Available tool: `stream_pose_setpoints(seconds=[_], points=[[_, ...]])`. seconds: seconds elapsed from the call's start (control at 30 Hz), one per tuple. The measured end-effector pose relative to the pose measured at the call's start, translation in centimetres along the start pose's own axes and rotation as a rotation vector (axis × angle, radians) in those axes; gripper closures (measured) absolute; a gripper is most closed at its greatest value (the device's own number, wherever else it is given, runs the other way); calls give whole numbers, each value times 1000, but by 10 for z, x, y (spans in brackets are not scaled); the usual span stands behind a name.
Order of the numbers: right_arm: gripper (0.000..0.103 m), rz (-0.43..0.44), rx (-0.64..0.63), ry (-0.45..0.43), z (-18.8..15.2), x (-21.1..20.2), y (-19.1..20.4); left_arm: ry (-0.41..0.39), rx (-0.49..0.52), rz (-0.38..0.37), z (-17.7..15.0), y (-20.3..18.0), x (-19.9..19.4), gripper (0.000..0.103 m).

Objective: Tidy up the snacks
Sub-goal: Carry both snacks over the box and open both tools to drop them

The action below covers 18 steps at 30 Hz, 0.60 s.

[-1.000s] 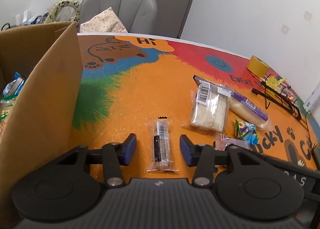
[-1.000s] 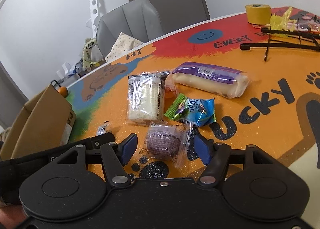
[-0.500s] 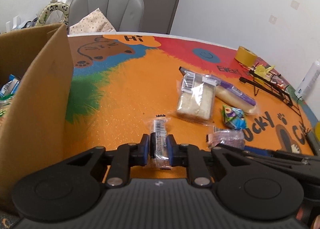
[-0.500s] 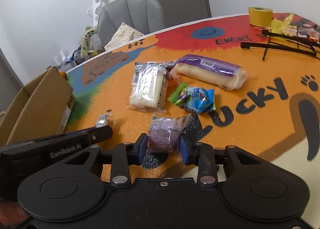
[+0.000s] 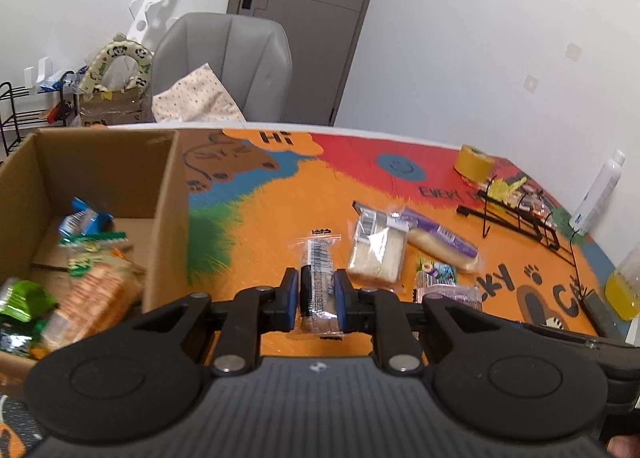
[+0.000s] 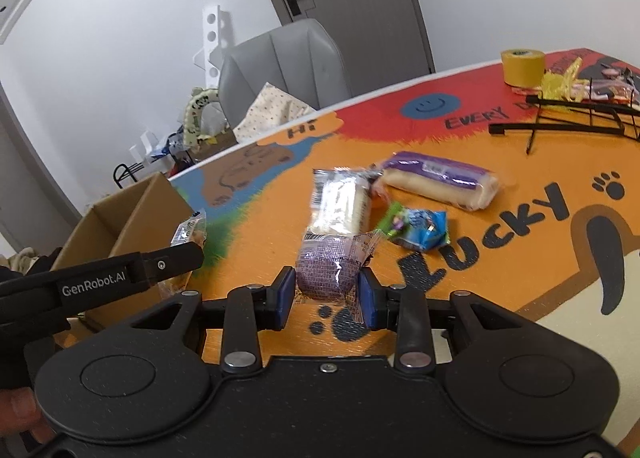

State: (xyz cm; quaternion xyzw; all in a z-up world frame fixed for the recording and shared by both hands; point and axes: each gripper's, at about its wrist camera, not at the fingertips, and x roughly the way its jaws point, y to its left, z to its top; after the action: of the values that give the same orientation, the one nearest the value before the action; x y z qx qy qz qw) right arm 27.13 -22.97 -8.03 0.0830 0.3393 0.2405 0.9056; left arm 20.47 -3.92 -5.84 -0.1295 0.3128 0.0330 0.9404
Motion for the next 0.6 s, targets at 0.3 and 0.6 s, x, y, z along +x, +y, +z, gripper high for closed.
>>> stream_pose_setpoints(seconds=[0.3, 0.6], points=[[71, 38, -10, -19, 3, -6, 19, -34, -28, 20, 8, 16, -23, 85], [71, 103, -22, -19, 7, 3, 43, -70, -42, 58, 15, 38, -47, 85]])
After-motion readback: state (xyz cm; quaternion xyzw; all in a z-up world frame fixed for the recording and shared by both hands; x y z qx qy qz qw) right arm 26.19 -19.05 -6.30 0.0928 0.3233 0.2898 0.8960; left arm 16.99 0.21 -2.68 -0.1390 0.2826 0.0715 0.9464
